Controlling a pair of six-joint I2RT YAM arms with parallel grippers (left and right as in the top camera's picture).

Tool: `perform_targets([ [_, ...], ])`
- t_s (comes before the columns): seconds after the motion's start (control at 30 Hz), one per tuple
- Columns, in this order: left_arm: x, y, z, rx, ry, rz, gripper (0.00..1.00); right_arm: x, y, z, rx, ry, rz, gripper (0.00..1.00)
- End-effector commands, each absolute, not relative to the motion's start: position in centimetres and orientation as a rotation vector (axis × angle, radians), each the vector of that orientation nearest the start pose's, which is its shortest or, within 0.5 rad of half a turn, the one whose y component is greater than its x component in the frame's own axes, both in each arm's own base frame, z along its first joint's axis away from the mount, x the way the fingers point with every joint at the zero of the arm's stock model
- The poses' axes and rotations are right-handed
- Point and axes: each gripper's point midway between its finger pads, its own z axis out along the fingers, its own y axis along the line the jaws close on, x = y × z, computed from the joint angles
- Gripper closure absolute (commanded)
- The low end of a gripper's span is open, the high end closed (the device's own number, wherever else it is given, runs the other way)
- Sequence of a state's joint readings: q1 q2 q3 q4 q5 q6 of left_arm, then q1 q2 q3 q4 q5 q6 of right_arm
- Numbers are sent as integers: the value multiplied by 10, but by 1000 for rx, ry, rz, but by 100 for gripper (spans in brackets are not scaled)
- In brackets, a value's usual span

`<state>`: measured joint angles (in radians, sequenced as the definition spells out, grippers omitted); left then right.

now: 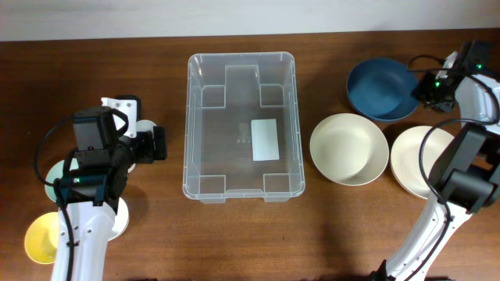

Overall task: Pack container
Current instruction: 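Grasp the dark blue bowl rim with the right gripper and lift, then carry the blue bowl into the clear bin and release it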

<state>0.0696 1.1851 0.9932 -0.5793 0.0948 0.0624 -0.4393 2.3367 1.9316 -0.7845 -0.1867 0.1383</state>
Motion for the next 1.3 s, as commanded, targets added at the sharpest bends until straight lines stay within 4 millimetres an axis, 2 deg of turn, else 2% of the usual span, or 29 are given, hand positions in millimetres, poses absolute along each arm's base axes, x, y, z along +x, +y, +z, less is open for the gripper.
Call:
perform_targets([
  [0.0,353,8,208,30,2316,-62,1,505,-188,7,719,2680,263,60],
  [0.13,353,8,208,30,2315,-62,1,504,-183,-4,722,2696,296,81],
  [0.23,353,8,208,30,2315,-62,1,504,-183,-4,723,2697,296,96],
  [0.4,353,8,208,30,2315,-61,1,504,-182,-4,720,2695,308,96],
  [0.53,354,8,209,31,2308,-61,1,513,-170,9,685,2651,431,96],
  [0.63,355,8,211,31,2301,-60,1,519,-168,29,660,2618,458,96],
  [0.73,356,8,212,31,2297,-59,1,522,-168,58,642,2594,445,96],
  [0.83,356,8,212,31,2297,-59,0,525,-166,97,608,2563,433,96],
  [0.87,356,8,212,31,2297,-59,1,526,-161,125,551,2545,416,96],
  [0.93,356,8,212,31,2297,-60,0,526,-153,152,494,2532,403,96],
  [1.03,356,8,212,31,2297,-59,0,523,-132,189,408,2523,398,96],
  [1.1,356,8,212,31,2297,-59,0,520,-110,208,329,2535,402,96],
  [1.27,356,8,212,31,2297,-59,0,512,-35,236,84,2579,384,96],
])
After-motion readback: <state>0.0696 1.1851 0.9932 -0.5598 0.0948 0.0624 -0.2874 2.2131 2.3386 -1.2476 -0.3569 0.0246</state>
